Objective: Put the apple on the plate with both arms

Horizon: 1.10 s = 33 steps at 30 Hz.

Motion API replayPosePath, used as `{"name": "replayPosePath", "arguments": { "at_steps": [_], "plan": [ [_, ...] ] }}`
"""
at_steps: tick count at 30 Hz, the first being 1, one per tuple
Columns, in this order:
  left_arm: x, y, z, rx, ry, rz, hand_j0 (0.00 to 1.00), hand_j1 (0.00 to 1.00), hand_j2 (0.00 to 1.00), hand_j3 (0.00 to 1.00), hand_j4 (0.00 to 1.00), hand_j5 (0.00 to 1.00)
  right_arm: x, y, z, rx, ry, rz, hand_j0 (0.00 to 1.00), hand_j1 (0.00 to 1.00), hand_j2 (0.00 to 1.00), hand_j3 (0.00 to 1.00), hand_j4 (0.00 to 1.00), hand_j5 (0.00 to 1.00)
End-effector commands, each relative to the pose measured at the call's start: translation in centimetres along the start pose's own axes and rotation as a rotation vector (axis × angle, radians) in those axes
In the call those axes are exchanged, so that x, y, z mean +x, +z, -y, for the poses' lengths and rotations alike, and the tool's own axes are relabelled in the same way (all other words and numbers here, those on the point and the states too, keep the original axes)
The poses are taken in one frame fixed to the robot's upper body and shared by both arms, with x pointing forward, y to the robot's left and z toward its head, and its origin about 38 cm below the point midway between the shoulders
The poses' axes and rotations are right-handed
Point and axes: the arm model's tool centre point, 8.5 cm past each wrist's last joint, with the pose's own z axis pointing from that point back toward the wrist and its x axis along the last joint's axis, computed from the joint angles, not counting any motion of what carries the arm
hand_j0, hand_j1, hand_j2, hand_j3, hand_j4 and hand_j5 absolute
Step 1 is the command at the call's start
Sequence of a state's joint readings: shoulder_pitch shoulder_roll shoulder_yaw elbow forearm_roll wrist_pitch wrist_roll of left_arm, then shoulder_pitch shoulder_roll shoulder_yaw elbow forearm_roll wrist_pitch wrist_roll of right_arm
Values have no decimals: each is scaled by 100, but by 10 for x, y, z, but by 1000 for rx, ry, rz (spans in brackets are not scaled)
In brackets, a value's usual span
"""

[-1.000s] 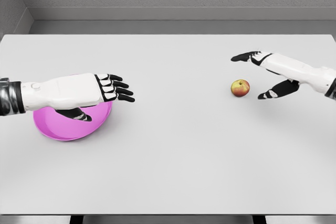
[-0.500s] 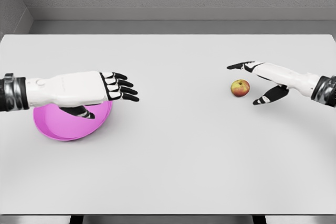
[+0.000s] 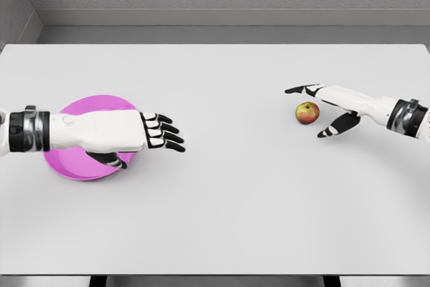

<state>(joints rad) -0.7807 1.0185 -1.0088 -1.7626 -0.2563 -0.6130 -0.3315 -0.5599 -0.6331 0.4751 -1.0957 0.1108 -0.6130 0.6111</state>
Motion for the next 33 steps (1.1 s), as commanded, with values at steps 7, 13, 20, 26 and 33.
{"name": "replayPosePath", "arguments": {
  "at_steps": [7,13,20,26,33],
  "plan": [
    [-6,10,-20,48,-29,-33,100,100,100,100,100,100,-5,-7,-6,28,-16,-11,100,100,100,100,100,100],
    [-7,10,-22,45,-39,-34,100,100,100,100,100,100,-9,-4,-1,21,-17,-26,100,100,100,100,100,100],
    [-7,9,-22,44,-40,-33,100,100,100,100,100,100,-9,-5,-1,27,-16,-28,100,100,100,100,100,100],
    [-6,9,-22,45,-40,-32,100,100,100,100,100,100,-16,-3,3,19,-26,-50,100,100,100,100,100,100],
    [-6,8,-22,42,-41,-32,100,100,100,100,100,100,-16,-13,0,13,-47,-42,100,100,100,100,100,100]
  ]
}}
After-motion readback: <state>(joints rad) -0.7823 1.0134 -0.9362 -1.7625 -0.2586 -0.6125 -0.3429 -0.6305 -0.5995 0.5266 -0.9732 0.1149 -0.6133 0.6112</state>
